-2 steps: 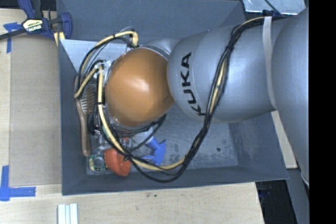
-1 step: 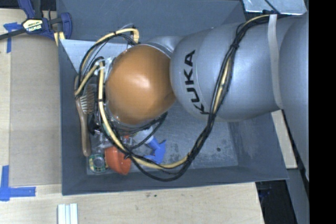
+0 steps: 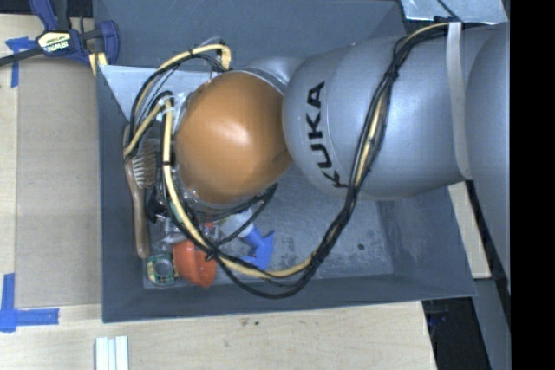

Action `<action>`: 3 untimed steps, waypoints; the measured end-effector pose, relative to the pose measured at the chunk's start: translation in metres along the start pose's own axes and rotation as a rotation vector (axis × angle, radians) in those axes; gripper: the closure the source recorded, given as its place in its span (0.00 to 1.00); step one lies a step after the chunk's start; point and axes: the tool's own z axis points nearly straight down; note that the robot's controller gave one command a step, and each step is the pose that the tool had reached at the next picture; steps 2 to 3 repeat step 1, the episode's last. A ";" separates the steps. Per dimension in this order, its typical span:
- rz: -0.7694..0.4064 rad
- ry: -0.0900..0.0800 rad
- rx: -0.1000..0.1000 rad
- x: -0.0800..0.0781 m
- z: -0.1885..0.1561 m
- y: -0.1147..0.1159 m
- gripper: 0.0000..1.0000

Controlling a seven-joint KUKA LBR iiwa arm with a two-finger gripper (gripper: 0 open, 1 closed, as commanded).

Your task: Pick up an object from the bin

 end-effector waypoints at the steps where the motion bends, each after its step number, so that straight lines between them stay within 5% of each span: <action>1: 0.001 0.000 -0.001 0.000 -0.016 0.000 1.00; 3: 0.001 0.000 -0.001 0.000 -0.016 0.000 1.00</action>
Offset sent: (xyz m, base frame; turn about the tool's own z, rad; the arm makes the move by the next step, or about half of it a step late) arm -0.0005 -0.0002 0.0292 0.0004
